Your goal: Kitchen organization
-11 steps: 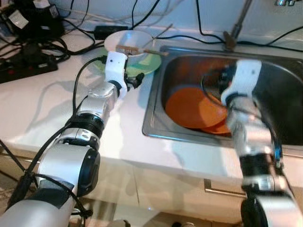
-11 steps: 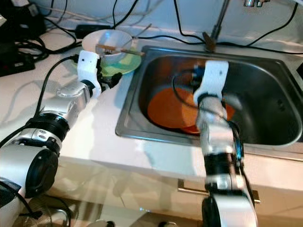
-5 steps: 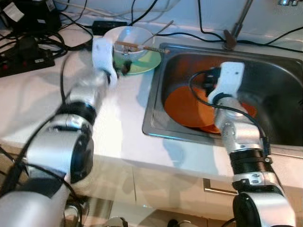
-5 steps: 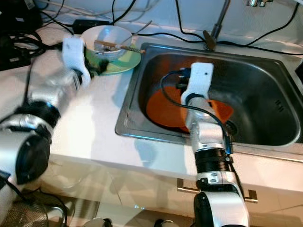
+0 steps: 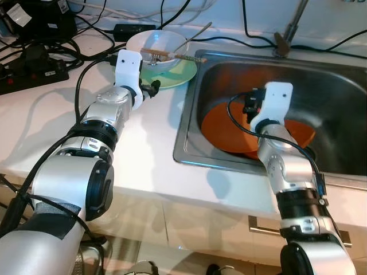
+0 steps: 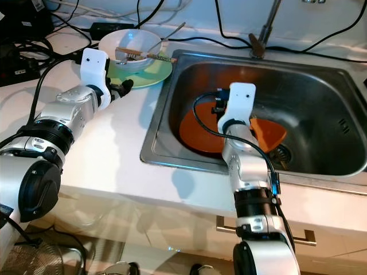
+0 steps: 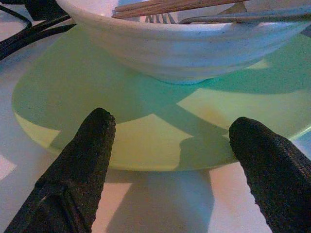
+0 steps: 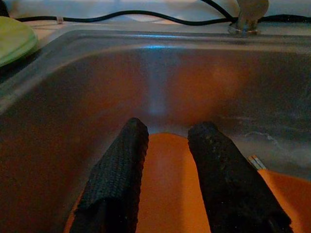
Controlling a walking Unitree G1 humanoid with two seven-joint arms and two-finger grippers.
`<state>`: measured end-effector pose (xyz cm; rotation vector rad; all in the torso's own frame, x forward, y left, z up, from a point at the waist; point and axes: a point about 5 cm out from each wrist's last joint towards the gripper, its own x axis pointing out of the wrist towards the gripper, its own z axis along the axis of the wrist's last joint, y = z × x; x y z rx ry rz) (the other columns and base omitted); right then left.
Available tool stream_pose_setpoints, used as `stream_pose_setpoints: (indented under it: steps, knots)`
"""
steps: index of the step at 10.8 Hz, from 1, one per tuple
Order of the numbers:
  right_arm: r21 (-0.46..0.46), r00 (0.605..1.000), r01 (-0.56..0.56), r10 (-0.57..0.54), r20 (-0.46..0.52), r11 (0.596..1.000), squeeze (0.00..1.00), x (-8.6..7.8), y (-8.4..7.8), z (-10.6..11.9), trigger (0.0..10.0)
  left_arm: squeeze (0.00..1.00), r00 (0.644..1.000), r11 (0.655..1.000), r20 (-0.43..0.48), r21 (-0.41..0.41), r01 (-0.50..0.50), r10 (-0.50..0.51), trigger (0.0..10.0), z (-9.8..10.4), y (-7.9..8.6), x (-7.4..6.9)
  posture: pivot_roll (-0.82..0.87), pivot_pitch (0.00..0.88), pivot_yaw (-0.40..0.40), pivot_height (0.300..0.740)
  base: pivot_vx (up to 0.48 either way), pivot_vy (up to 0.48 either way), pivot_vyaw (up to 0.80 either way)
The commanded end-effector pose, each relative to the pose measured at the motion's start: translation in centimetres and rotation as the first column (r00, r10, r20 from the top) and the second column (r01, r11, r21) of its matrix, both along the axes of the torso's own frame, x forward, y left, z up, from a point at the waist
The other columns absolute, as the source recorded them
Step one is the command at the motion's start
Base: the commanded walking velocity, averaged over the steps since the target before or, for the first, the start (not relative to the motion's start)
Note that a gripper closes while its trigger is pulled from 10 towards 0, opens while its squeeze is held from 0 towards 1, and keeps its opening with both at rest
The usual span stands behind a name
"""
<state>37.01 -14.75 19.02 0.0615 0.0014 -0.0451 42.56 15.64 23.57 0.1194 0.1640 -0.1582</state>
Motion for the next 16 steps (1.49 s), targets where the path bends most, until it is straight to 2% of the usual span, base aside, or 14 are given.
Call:
stream_pose_setpoints:
  steps: [1, 4, 6, 8, 10, 12, 16]
  knots:
    - [0.02, 1.0, 0.006, -0.006, 0.002, 1.0, 0.0, -0.2, 0.0, 0.2, 10.0, 0.0, 0.998, 0.999, -0.061, 0.028, 0.03, -0.028, 10.0, -1.0, -0.6, -0.1, 0.07, 0.162, 0.014, 0.725, 0.0, 0.0, 0.0]
    - [0.025, 1.0, 0.009, -0.009, 0.0, 1.0, 0.0, -0.3, 0.1, 0.0, 10.0, 0.0, 0.987, 0.996, -0.148, 0.053, 0.074, -0.066, 10.0, -3.2, -0.8, -0.7, 0.08, 0.151, 0.022, 0.725, 0.0, 0.0, 0.0]
    - [0.028, 1.0, -0.002, 0.002, 0.008, 1.0, 0.0, -0.1, 0.4, 0.2, 10.0, 0.0, 0.966, 0.99, -0.233, 0.058, 0.126, -0.109, 10.0, -5.2, -0.8, -1.3, 0.12, 0.147, 0.017, 0.725, 0.0, 0.0, 0.0]
    - [0.029, 1.0, -0.018, 0.018, 0.009, 0.999, 0.0, 0.1, 0.8, 0.1, 10.0, 0.0, 0.952, 0.989, -0.273, 0.014, 0.147, -0.138, 10.0, -6.4, -0.2, -1.8, 0.14, 0.136, 0.015, 0.725, 0.0, 0.0, 0.0]
    - [0.031, 0.999, -0.039, 0.039, 0.01, 0.999, 0.0, 0.2, 1.4, 0.0, 10.0, 0.0, 0.956, 0.991, -0.263, -0.042, 0.125, -0.132, 10.0, -6.2, 0.6, -2.0, 0.17, 0.116, 0.005, 0.725, 0.0, 0.0, 0.0]
    - [0.03, 0.999, -0.048, 0.048, 0.006, 0.998, 0.0, 0.4, 1.6, -0.2, 10.0, 0.0, 0.963, 0.992, -0.239, -0.057, 0.116, -0.127, 10.0, -5.8, 0.9, -2.3, 0.19, 0.093, -0.006, 0.725, 0.0, 0.0, 0.0]
    - [0.031, 0.998, -0.051, 0.05, 0.031, 0.998, 0.0, 1.0, 1.7, 0.3, 10.0, 0.0, 0.989, 0.994, -0.103, -0.027, 0.108, -0.111, 10.0, -2.4, 1.1, -2.9, 0.21, 0.065, -0.004, 0.725, 0.0, 0.0, 0.0]
